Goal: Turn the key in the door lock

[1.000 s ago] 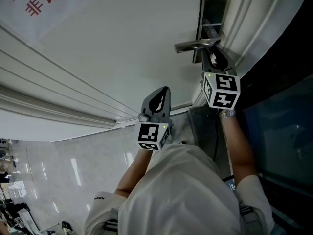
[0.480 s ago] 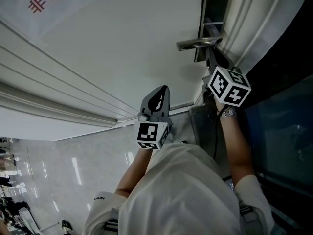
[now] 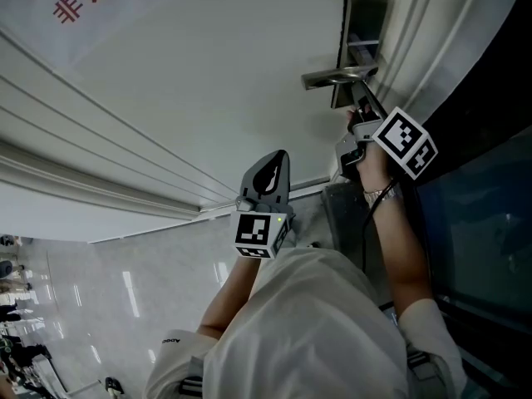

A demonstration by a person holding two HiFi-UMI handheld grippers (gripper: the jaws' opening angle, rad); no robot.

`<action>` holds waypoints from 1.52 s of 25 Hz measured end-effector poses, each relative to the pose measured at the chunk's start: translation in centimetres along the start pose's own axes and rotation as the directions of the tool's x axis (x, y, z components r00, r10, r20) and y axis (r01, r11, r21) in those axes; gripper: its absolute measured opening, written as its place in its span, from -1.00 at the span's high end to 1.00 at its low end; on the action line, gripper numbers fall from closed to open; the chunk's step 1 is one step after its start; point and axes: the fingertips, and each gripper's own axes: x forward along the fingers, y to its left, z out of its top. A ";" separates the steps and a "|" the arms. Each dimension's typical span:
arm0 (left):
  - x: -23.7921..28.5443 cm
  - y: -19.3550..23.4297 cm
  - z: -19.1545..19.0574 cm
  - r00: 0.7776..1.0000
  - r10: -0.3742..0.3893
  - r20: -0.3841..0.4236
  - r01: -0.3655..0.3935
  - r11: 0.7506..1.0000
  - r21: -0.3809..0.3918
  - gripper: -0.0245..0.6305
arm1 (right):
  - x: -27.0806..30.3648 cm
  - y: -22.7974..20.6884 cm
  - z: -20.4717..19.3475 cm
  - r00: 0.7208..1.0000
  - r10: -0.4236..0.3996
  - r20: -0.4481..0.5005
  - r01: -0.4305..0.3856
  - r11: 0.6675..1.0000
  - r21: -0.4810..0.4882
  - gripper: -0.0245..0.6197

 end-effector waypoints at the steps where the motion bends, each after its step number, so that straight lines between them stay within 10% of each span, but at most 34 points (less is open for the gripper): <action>1: 0.0 0.0 0.0 1.000 0.001 0.000 -0.001 1.000 0.000 0.90 | -0.1 -0.1 0.0 1.000 0.010 0.007 -0.010 0.998 0.069 0.89; 4: -0.2 -0.1 -0.1 1.000 0.001 0.000 -0.001 1.000 0.000 0.90 | -0.2 -0.4 -0.1 0.998 0.057 0.034 -0.065 0.943 0.328 0.89; 7: -0.3 -0.1 -0.1 1.000 -0.003 -0.003 0.003 1.000 -0.002 0.90 | 0.1 -1.0 -0.1 0.989 0.140 0.057 -0.147 0.809 0.569 0.89; 10: -0.2 -0.3 0.0 1.000 -0.015 -0.001 0.015 1.000 0.000 0.90 | 0.4 -1.1 -0.1 0.978 0.201 0.060 -0.190 0.727 0.660 0.89; 20: -0.4 -1.3 0.3 0.999 -0.043 0.005 0.043 0.999 0.012 0.90 | -0.5 0.4 -1.0 0.975 0.207 -0.084 -0.171 0.934 0.313 0.50; 25: -0.3 -1.9 0.1 0.998 -0.062 0.004 0.062 0.998 0.011 0.90 | -1.6 0.9 -2.4 0.977 0.101 -0.188 -0.128 0.982 -0.137 0.43; 27: -0.3 -2.3 0.0 0.997 -0.071 0.003 0.071 0.997 0.009 0.90 | -2.2 0.8 -2.4 0.982 0.013 -0.187 -0.089 0.909 -0.407 0.43; 31: -0.2 -2.9 -0.1 0.996 -0.089 0.003 0.089 0.996 0.009 0.90 | -2.7 1.1 -2.4 0.983 -0.118 -0.138 -0.036 0.619 -0.784 0.43; 38: -0.2 -2.7 0.1 0.996 -0.088 0.003 0.088 0.996 0.014 0.90 | -2.0 2.1 -1.4 0.977 -0.212 0.031 0.043 0.052 -0.998 0.43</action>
